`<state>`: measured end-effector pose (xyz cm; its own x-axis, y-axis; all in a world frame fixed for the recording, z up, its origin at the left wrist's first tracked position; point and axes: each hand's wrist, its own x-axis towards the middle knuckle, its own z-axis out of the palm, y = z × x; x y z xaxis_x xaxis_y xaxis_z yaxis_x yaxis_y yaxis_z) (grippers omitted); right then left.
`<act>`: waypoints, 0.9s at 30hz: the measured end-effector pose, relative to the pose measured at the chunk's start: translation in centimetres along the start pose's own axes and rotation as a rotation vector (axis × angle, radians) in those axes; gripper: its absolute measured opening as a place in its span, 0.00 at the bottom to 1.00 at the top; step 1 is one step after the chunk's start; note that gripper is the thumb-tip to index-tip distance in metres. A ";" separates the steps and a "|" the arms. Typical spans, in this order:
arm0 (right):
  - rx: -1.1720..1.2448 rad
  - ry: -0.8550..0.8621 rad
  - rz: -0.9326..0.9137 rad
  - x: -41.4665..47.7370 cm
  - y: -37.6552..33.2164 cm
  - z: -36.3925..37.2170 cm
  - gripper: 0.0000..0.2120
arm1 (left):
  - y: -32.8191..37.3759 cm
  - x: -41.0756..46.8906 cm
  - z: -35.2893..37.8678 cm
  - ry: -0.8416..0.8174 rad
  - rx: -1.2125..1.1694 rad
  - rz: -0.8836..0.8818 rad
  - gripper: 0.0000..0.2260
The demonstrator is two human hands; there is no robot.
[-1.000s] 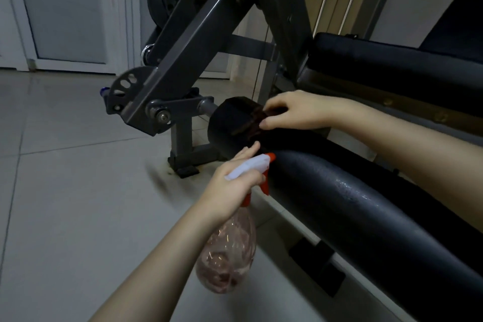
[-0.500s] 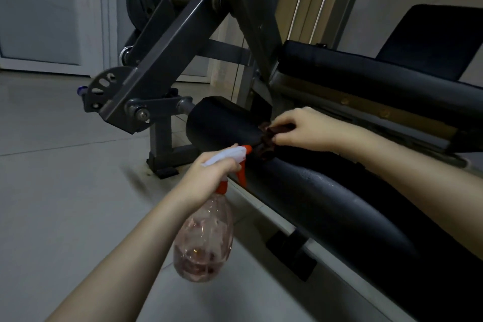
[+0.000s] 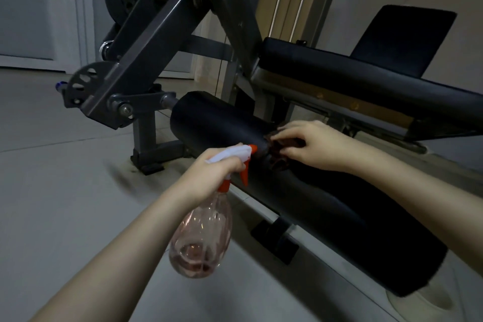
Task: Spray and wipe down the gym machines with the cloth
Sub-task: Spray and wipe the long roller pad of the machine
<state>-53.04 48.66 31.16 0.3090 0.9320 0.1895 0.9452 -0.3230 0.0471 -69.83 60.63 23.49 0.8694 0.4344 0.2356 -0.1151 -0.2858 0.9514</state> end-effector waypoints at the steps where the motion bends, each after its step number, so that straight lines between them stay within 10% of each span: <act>1: -0.042 -0.005 0.016 -1.3 0.1 0.0 0.19 | 0.1 0.1 0.1 -0.006 0.000 -0.004 0.06; 27: 0.071 0.149 0.242 -8.0 3.9 -1.0 0.13 | 1.7 -0.2 3.9 0.030 -0.039 0.025 0.16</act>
<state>-51.90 39.81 30.78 0.5124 0.7930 0.3294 0.8526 -0.5155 -0.0852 -68.29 56.71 24.33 0.8512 0.4535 0.2644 -0.1551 -0.2638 0.9520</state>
